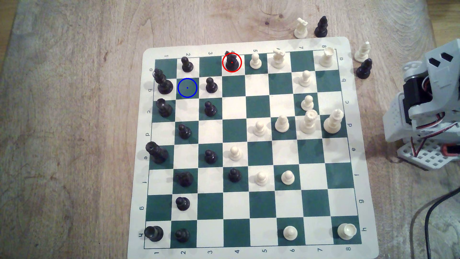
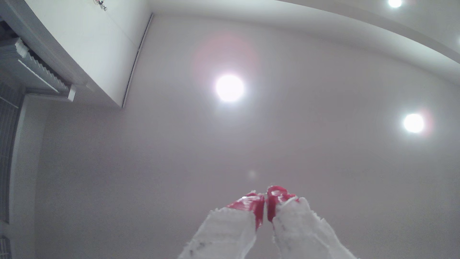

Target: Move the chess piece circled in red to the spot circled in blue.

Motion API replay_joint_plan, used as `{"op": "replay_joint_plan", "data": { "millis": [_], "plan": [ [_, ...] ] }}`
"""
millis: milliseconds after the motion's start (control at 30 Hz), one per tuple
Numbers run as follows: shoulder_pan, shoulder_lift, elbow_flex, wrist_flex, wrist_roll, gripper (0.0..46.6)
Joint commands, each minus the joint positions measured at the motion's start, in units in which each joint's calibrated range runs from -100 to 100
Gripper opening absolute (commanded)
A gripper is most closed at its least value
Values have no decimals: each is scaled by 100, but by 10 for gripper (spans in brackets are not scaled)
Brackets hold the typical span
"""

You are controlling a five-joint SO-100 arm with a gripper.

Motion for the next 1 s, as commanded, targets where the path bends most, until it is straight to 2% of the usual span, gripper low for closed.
{"op": "replay_joint_plan", "data": {
  "millis": [0,233,467,567,700,800,967],
  "plan": [
    [472,-28,136,69,5,2],
    [800,-28,-28,1993,5,2],
    [1621,-20,-1034,4819,-24,2],
    [1809,-20,-1333,5630,-24,2],
    [2122,-20,-1823,7555,-24,2],
    [2380,-20,-2285,9635,-44,5],
    [2701,-28,-2639,11789,-49,2]
  ]
}}
